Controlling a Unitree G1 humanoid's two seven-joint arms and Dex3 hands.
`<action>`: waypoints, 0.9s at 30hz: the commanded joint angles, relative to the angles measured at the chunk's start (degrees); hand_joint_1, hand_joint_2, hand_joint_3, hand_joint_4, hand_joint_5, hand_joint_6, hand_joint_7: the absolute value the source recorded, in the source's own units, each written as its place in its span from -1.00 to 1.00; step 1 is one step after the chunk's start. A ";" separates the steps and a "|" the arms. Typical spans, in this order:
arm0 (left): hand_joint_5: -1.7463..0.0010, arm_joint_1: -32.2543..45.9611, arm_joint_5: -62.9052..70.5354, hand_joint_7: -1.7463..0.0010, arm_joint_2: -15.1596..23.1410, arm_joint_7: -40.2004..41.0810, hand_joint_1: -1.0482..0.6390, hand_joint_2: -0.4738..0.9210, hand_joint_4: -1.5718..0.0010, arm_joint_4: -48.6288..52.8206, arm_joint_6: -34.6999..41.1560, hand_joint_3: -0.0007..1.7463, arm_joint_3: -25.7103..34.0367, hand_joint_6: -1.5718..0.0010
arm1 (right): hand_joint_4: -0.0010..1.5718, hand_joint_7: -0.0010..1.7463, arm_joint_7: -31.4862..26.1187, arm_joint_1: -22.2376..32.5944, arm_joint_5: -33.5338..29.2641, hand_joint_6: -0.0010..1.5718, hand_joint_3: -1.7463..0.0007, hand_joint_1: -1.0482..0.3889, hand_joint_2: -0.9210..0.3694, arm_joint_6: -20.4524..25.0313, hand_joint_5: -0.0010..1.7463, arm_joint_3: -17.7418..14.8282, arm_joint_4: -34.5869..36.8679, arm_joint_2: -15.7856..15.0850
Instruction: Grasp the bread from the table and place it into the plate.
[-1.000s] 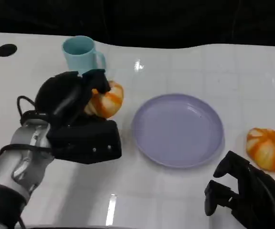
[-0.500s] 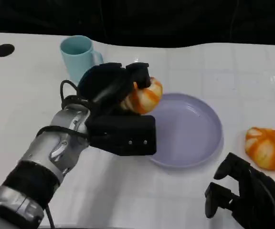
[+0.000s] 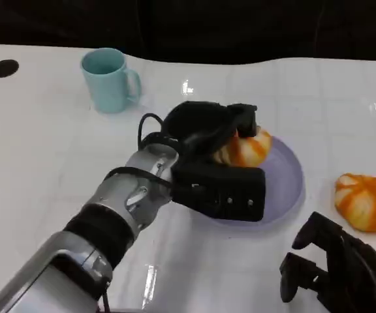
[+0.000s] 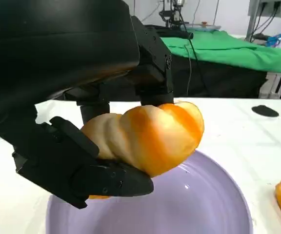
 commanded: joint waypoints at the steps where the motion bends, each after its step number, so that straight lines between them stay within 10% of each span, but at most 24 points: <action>1: -1.00 -2.73 0.19 -0.99 -0.72 2.37 -0.03 0.63 -0.13 3.64 -1.64 -0.07 -0.24 0.14 | 0.03 1.00 0.19 0.77 0.00 -0.36 0.43 -0.31 -1.00 -0.75 1.00 0.27 -0.89 -0.50; 8: -0.68 -3.75 -1.16 0.12 -0.72 -1.43 -0.16 0.83 0.25 6.06 -2.90 -0.54 -0.41 0.25 | 0.04 0.99 -0.43 1.38 0.06 -0.36 0.41 -0.33 -0.98 -0.25 1.00 0.60 -1.73 -0.34; 13: 0.35 -4.46 -0.40 0.72 0.30 -5.06 -0.49 1.00 0.61 7.08 -3.17 -0.54 -1.93 0.58 | 0.02 1.00 -0.13 1.70 0.35 -0.40 0.41 -0.30 -0.98 -0.54 1.00 0.61 -1.57 -0.29; 27: 0.37 -4.43 -0.56 0.81 1.66 -9.79 -0.84 1.00 0.77 3.18 -0.63 -0.28 -1.57 0.52 | 0.02 1.00 0.32 1.06 0.15 -0.37 0.40 -0.29 -0.98 -1.65 1.00 0.48 -0.07 -0.28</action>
